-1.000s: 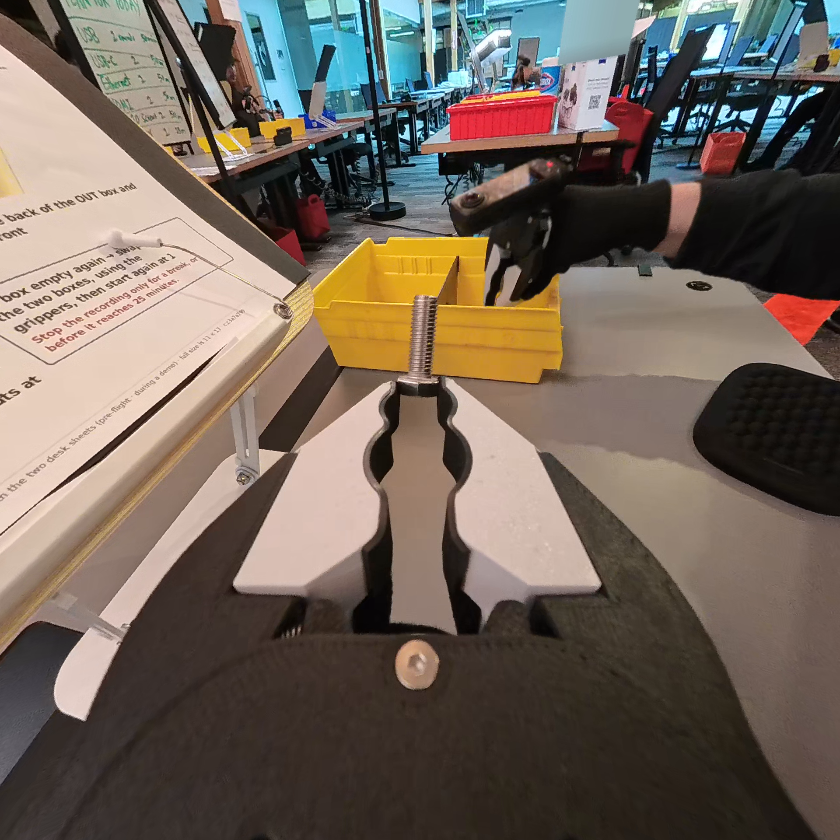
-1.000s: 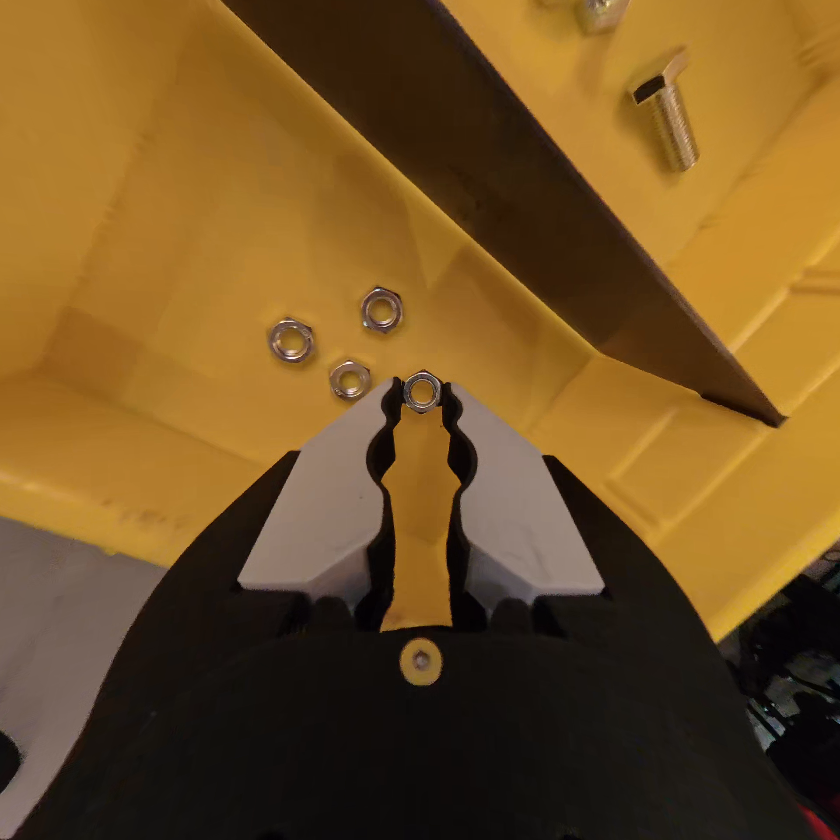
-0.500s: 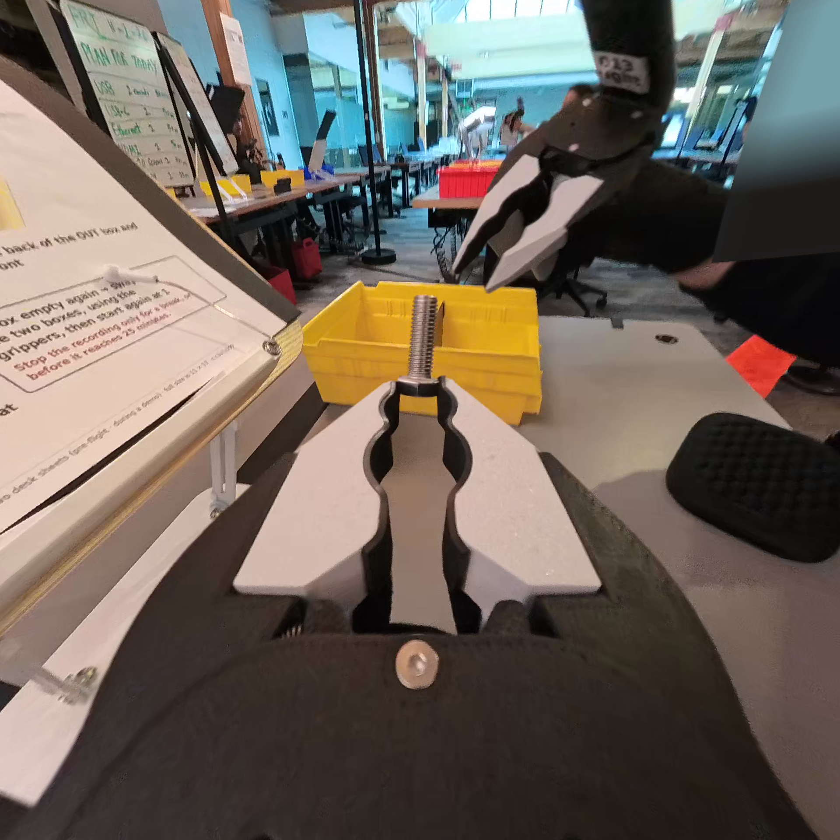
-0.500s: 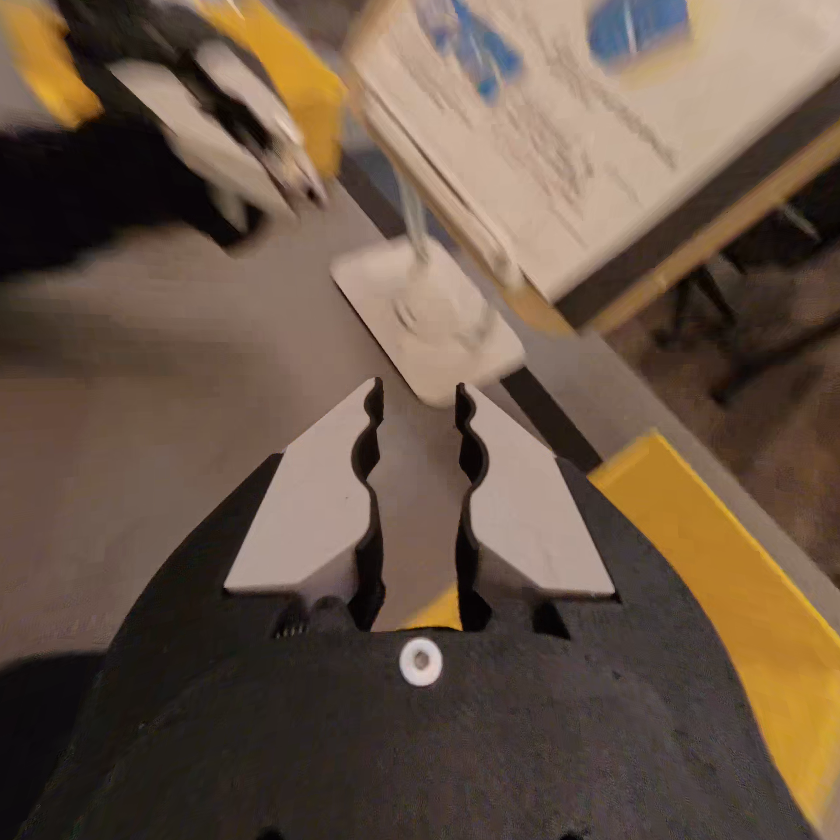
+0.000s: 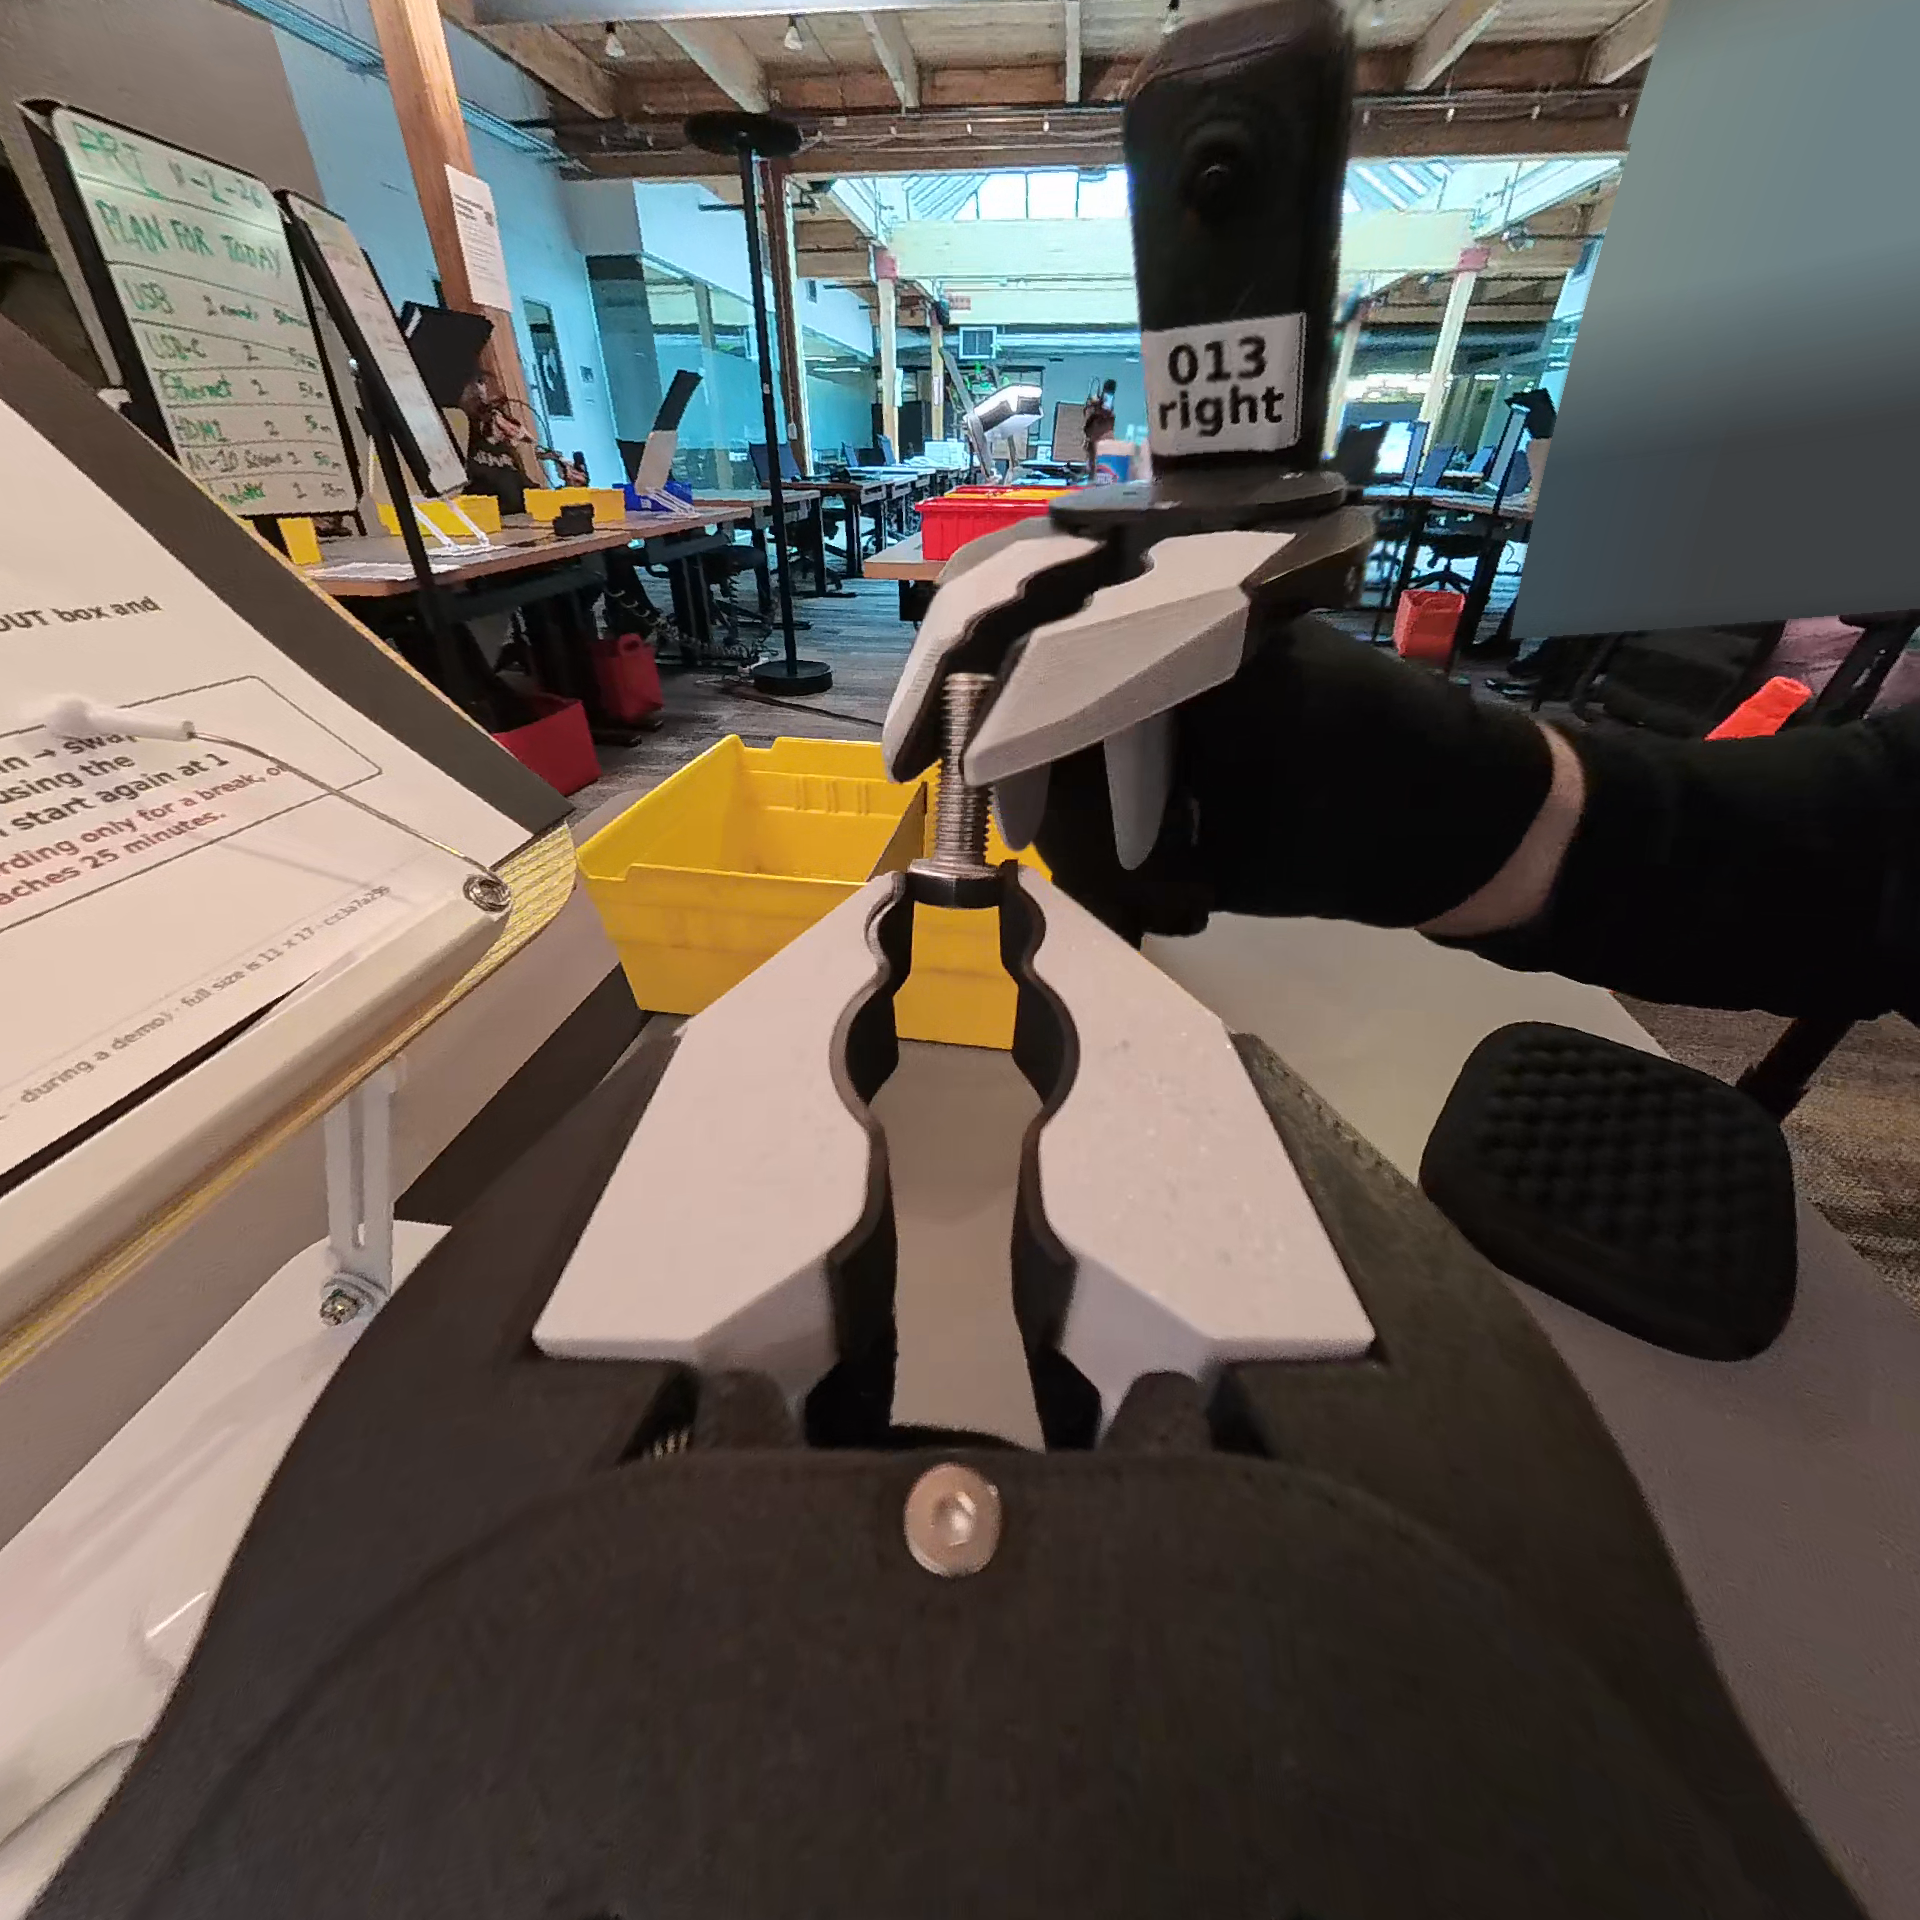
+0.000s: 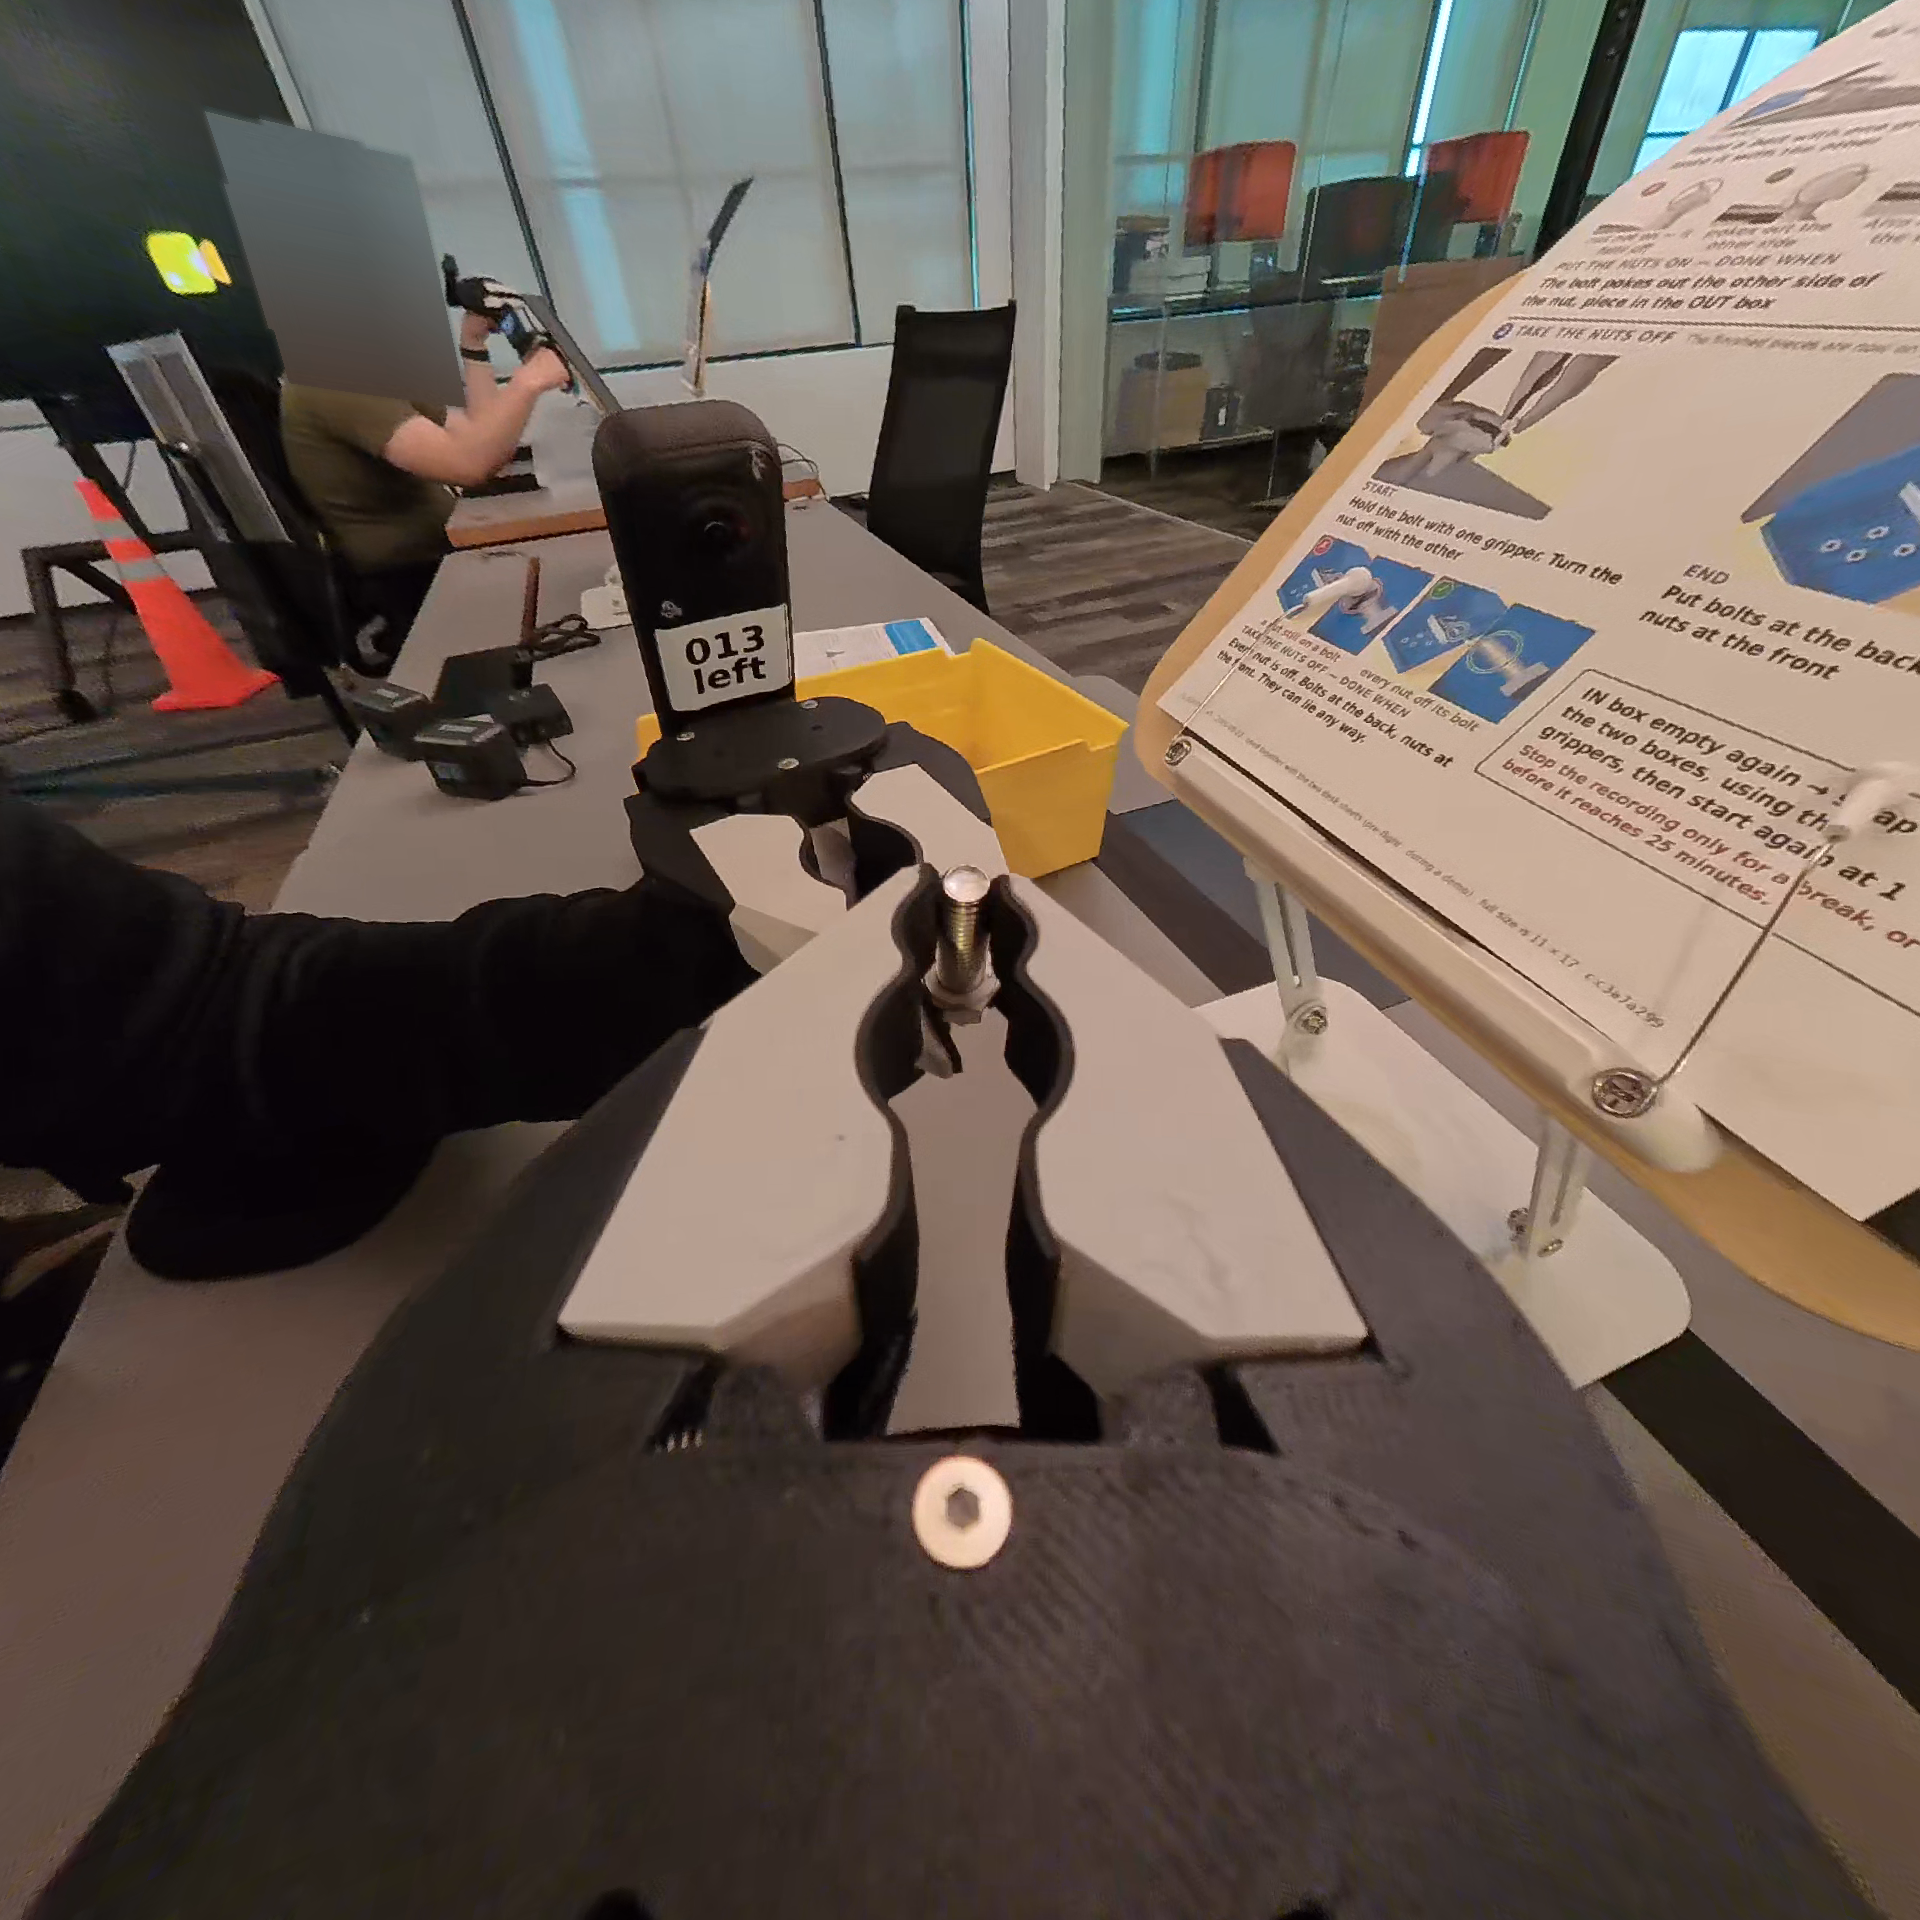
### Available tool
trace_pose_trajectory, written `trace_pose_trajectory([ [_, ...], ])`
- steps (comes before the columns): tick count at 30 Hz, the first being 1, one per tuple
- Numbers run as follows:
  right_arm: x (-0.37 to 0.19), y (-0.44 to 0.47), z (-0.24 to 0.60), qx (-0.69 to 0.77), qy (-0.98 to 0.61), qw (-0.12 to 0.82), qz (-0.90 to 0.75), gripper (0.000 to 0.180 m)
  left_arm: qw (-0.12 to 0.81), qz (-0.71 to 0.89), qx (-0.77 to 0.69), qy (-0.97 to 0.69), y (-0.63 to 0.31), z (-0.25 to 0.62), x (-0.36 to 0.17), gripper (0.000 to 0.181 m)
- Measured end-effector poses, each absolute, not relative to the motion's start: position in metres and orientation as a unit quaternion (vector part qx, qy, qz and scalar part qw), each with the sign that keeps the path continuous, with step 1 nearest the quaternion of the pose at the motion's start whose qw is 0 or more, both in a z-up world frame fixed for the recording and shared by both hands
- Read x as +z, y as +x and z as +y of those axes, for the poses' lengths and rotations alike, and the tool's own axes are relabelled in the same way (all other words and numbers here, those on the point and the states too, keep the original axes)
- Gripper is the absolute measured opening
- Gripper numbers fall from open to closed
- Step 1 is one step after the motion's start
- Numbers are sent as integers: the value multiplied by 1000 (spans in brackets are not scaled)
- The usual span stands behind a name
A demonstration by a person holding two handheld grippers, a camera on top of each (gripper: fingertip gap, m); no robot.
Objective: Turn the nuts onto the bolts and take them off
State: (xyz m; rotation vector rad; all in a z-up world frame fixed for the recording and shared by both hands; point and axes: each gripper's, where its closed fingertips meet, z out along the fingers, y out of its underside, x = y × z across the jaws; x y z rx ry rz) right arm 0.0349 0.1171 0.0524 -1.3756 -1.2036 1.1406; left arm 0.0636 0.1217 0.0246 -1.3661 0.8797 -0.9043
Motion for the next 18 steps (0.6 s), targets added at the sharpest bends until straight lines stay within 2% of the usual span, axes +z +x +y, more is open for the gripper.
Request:
trace_pose_trajectory([
  [4, 60, 46, 118, 454, -559, 479, -503, 7, 609, 382, -388, -577, 67, 119, 31, 15],
  [9, 80, 126, 185, 337, -629, 520, -469, 7, 621, 382, -342, -593, 55, 127, 30, 18],
  [13, 28, 216, 264, 152, -749, 450, -461, 8, 616, 382, -334, -602, 50, 130, 28, 4],
  [18, -55, 265, 313, 86, -827, 340, -438, 8, 598, 420, -288, -619, 60, 130, 12, 3],
])
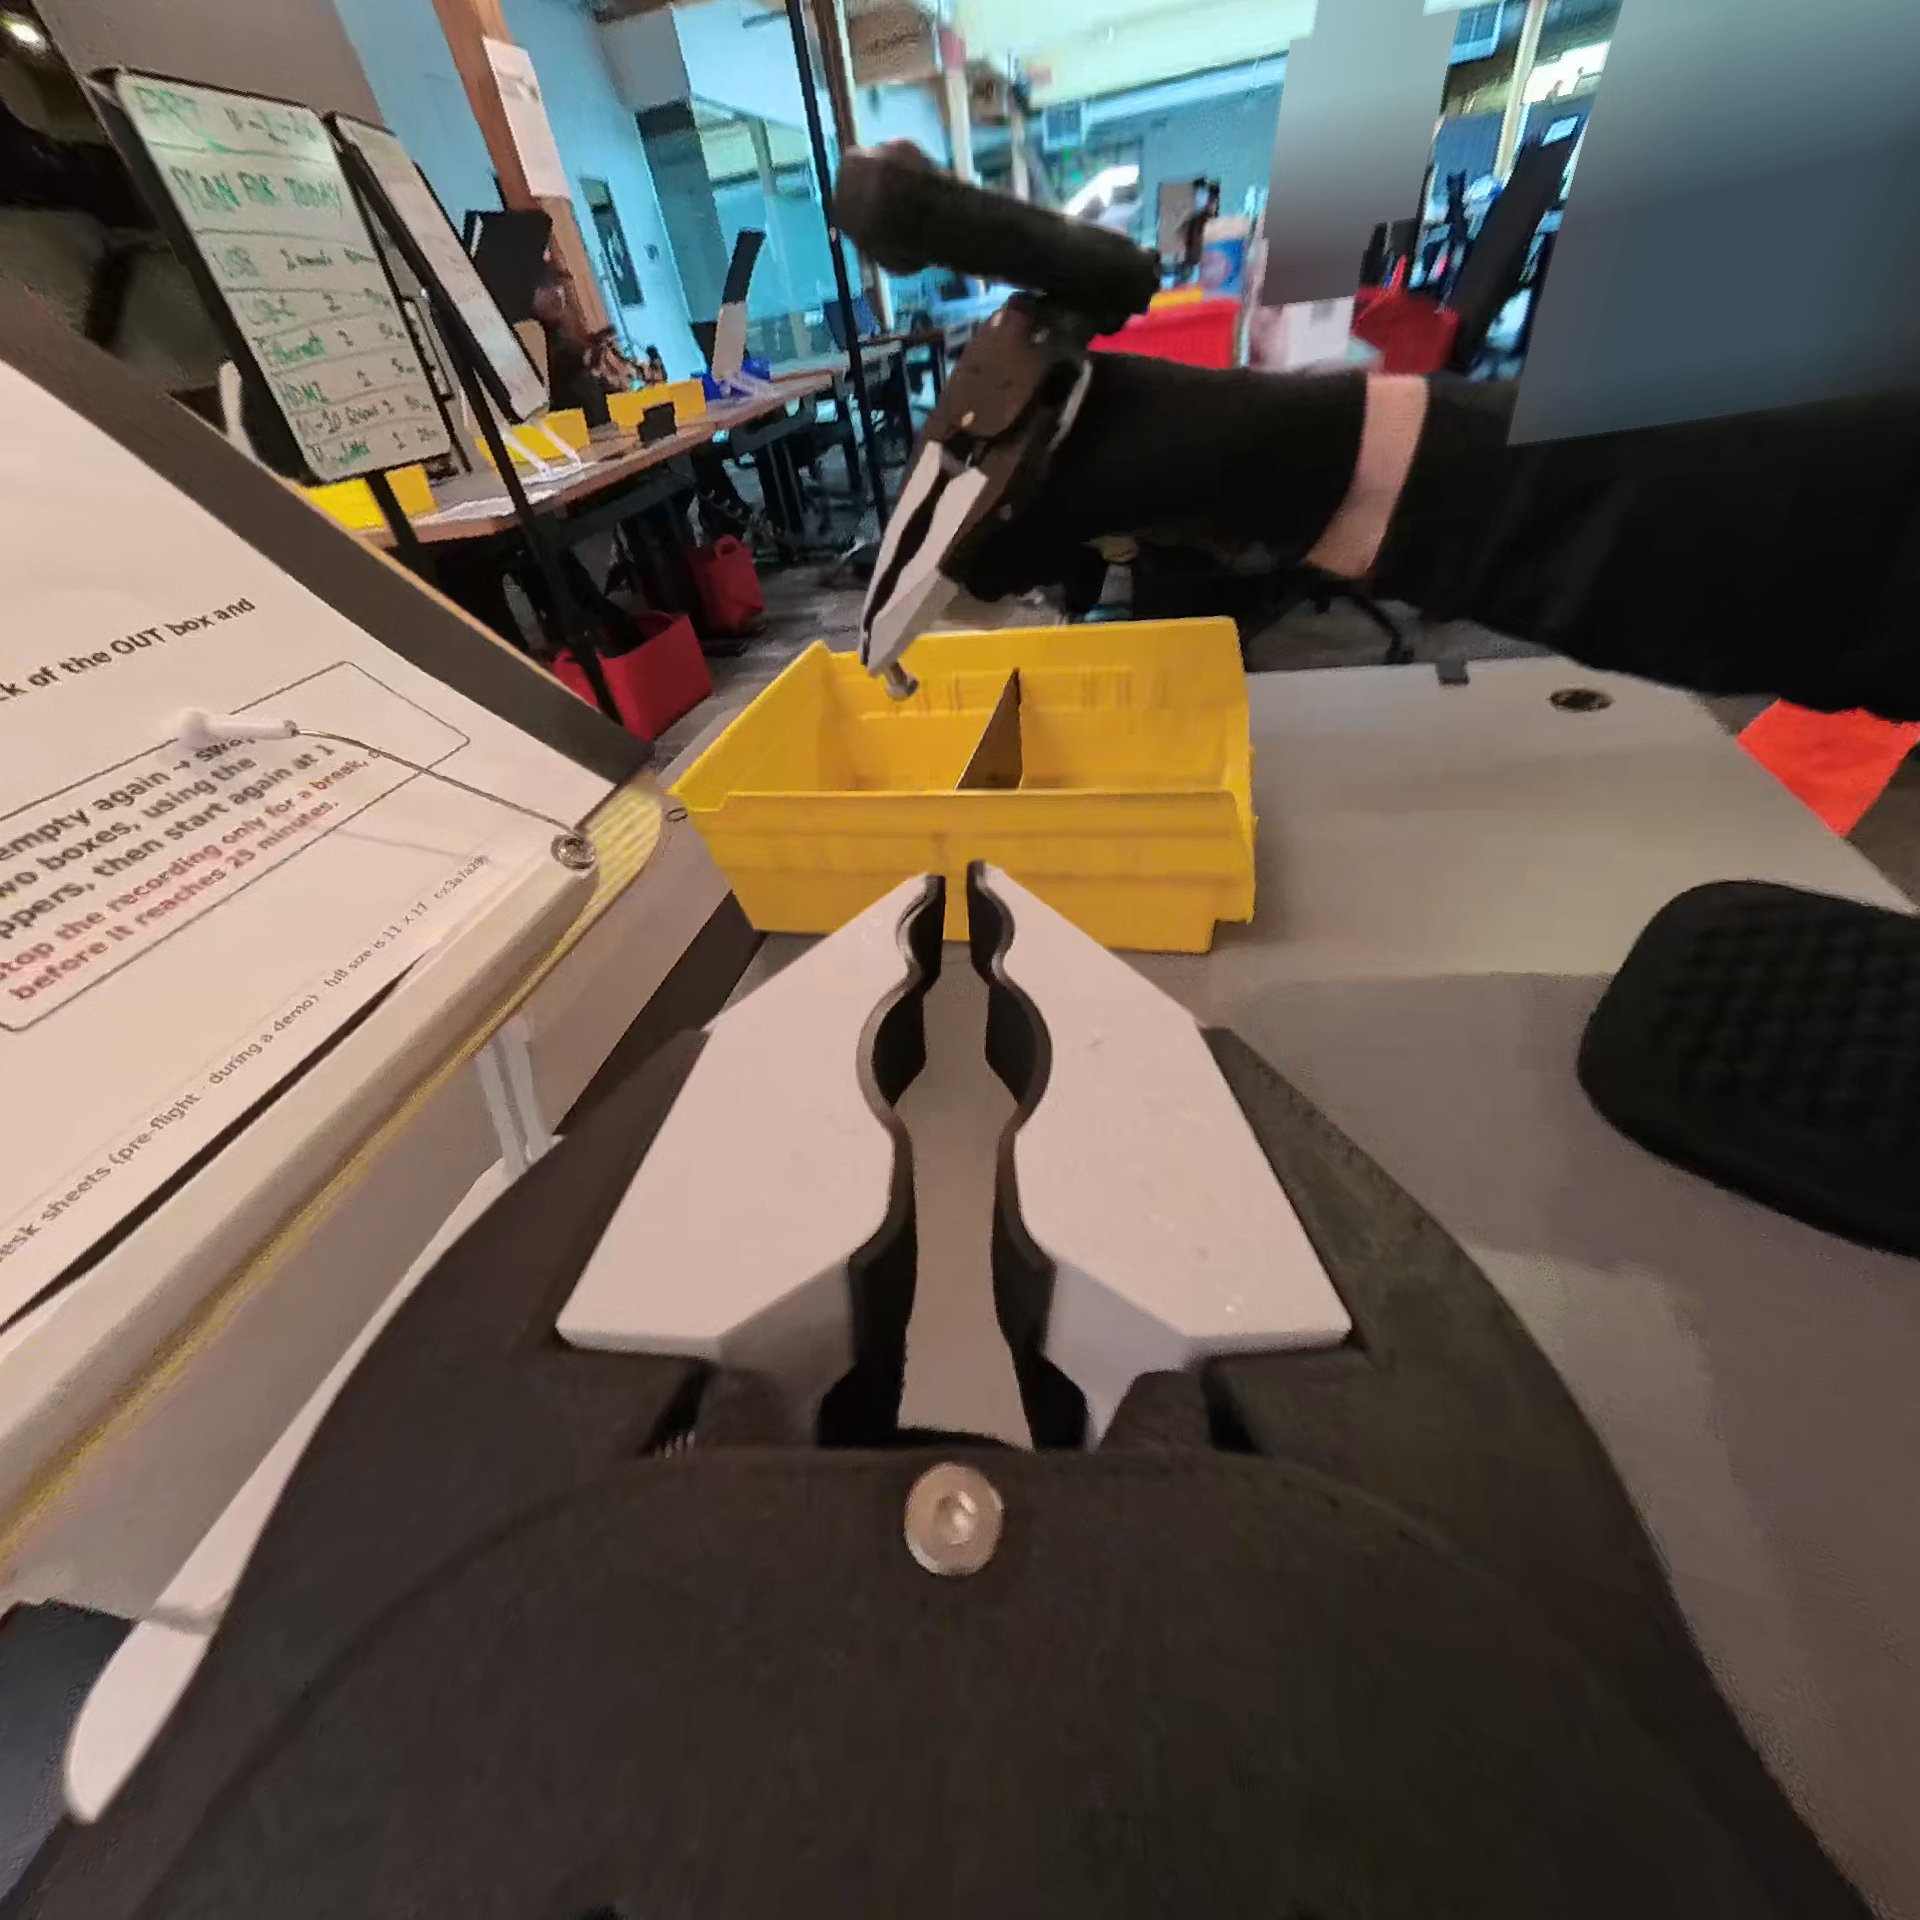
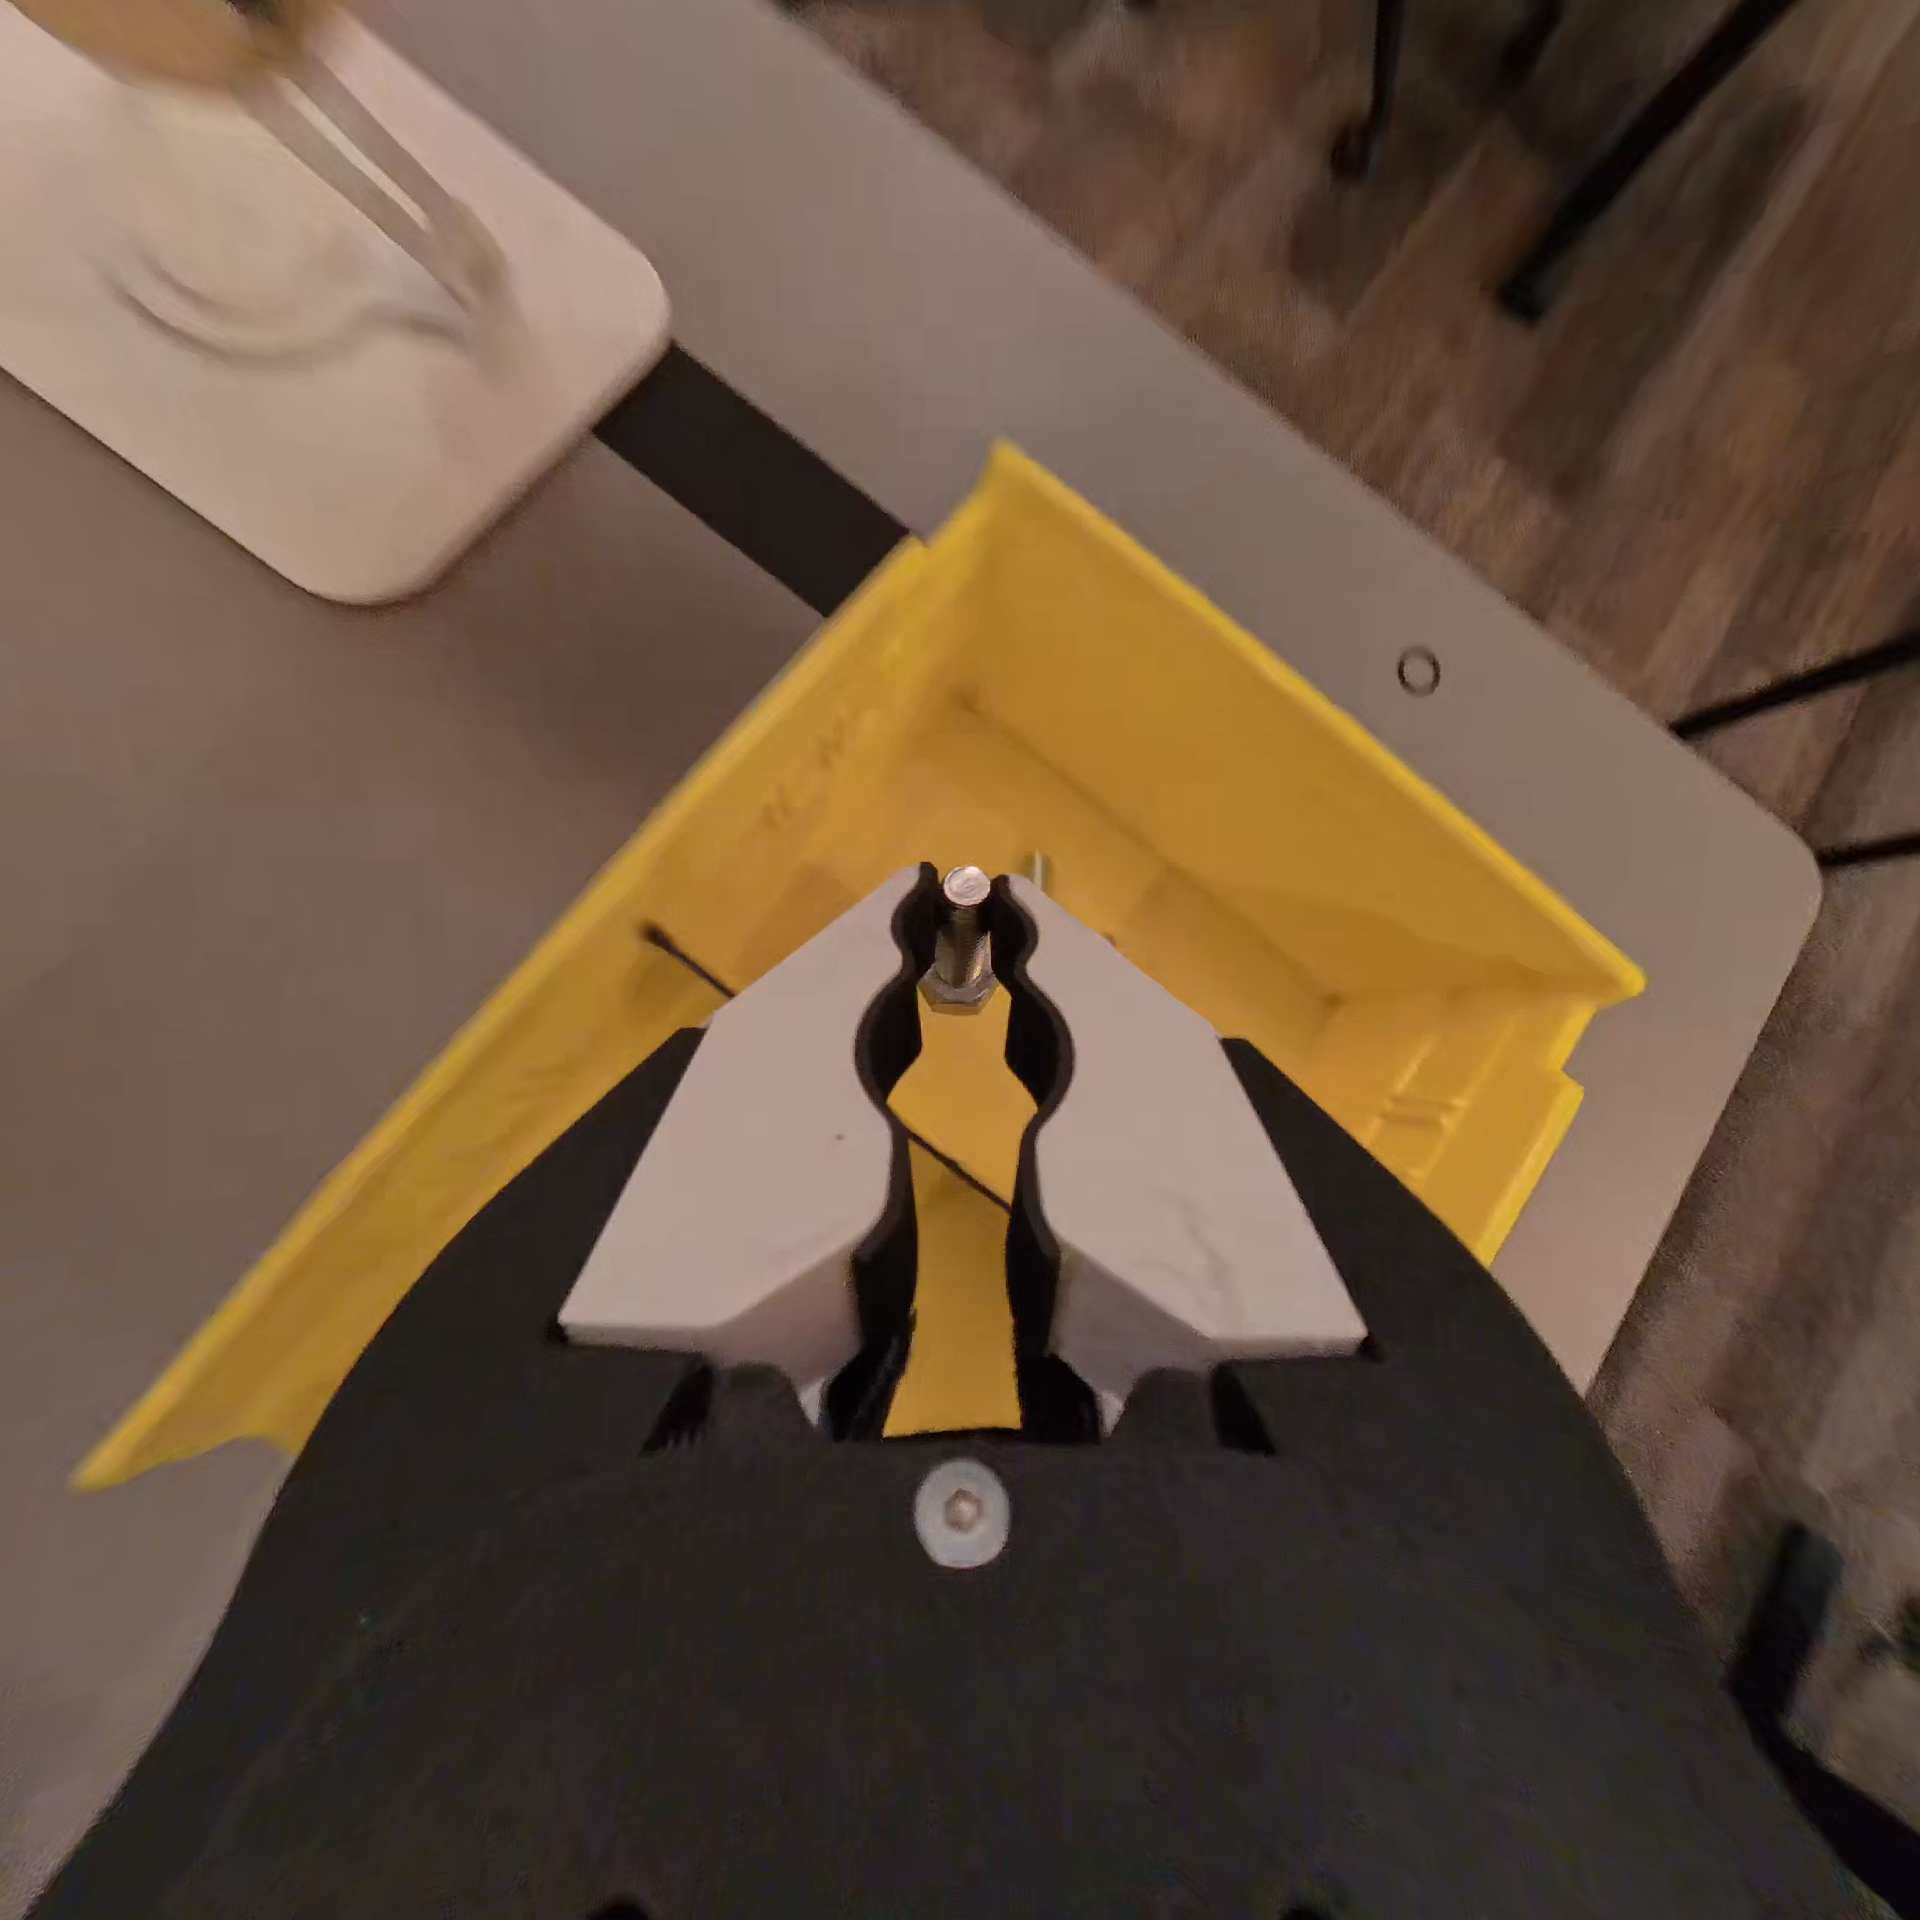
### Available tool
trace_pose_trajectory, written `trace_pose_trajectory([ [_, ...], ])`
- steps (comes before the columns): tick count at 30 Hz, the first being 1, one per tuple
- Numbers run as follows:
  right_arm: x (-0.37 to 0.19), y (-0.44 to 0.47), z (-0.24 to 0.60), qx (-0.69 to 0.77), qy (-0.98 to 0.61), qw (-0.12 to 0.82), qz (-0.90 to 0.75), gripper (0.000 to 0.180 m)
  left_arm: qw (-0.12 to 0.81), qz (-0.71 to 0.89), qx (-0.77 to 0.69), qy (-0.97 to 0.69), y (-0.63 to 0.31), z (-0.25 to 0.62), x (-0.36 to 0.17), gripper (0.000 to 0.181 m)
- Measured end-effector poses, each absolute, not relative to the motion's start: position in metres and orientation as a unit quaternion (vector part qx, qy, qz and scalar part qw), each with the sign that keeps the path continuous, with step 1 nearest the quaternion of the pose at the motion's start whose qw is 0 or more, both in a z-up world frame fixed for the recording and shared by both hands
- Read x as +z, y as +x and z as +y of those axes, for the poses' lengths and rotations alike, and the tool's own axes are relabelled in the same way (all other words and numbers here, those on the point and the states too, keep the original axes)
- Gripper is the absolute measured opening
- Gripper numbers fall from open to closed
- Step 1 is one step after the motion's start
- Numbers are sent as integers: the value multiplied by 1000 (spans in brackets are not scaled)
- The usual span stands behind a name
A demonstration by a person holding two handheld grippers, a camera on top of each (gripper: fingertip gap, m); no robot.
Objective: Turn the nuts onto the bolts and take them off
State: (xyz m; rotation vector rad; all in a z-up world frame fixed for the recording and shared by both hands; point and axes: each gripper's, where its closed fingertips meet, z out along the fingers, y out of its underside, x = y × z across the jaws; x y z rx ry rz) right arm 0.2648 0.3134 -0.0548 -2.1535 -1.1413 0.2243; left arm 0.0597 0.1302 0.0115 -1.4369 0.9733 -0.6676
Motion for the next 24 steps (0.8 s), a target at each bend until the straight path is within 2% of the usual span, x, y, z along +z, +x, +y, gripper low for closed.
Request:
trace_pose_trajectory([
  [4, -108, 275, 327, 61, -857, 260, -440, 8, 591, 427, -272, -628, 62, 133, 2, 3],
  [10, -138, 277, 336, 48, -870, 214, -441, 10, 587, 423, -265, -638, 59, 139, -6, 4],
  [12, -138, 280, 341, 22, -867, 220, -447, 22, 580, 424, -262, -644, 58, 141, -10, 4],
  [18, -105, 274, 343, -95, -810, 315, -485, 21, 578, 423, -254, -650, 58, 143, -13, 5],
  [24, -76, 257, 316, -141, -768, 372, -502, 19, 584, 421, -244, -650, 58, 143, -7, 5],
])
